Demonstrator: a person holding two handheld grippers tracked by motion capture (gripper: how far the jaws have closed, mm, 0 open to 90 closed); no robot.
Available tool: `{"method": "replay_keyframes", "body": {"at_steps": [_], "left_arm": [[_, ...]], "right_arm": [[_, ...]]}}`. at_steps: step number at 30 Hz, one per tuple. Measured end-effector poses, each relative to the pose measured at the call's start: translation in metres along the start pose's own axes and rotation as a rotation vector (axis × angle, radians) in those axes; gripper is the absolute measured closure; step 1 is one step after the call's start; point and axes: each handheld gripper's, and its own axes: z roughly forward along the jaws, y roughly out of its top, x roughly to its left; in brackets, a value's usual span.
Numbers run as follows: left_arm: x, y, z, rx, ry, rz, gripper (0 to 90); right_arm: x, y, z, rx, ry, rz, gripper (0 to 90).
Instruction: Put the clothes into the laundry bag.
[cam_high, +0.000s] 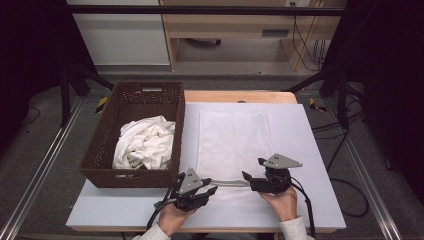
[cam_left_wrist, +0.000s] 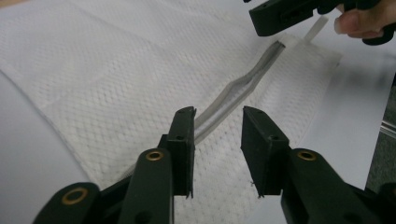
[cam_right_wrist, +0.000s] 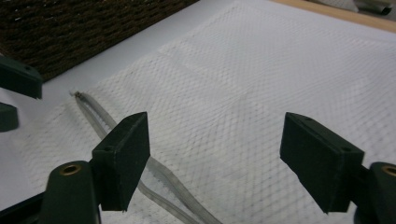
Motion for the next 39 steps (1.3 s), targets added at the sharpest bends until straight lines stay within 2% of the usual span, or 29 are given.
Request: {"method": "replay_keyframes", "body": {"at_steps": [11, 14, 17, 21, 25, 29, 34, 39], "left_arm": [[-0.005, -0.013, 0.025, 0.110, -0.033, 0.025, 82.5], [-0.007, -0.015, 0.029, 0.135, -0.031, 0.046, 84.5], [-0.008, -0.017, 0.032, 0.150, -0.035, 0.046, 86.0], [-0.008, -0.018, 0.031, 0.149, -0.034, 0.047, 87.6], [-0.008, -0.018, 0.032, 0.150, -0.030, 0.049, 87.9], [-0.009, -0.018, 0.032, 0.148, -0.029, 0.049, 87.8], [-0.008, -0.017, 0.033, 0.145, -0.036, 0.045, 87.3], [-0.007, -0.013, 0.034, 0.147, -0.026, 0.049, 83.5]], "right_arm": [[0.008, -0.010, 0.025, 0.115, 0.047, -0.029, 38.8], [0.011, -0.013, 0.030, 0.149, 0.053, -0.041, 42.9], [0.012, -0.014, 0.033, 0.175, 0.061, -0.056, 47.2], [0.012, -0.016, 0.037, 0.212, 0.063, -0.073, 53.4], [0.010, -0.017, 0.038, 0.234, 0.060, -0.064, 60.4], [0.012, -0.018, 0.037, 0.242, 0.064, -0.068, 68.8], [0.011, -0.018, 0.038, 0.251, 0.048, -0.073, 76.7], [0.008, -0.017, 0.039, 0.255, 0.041, -0.064, 84.8]]}}
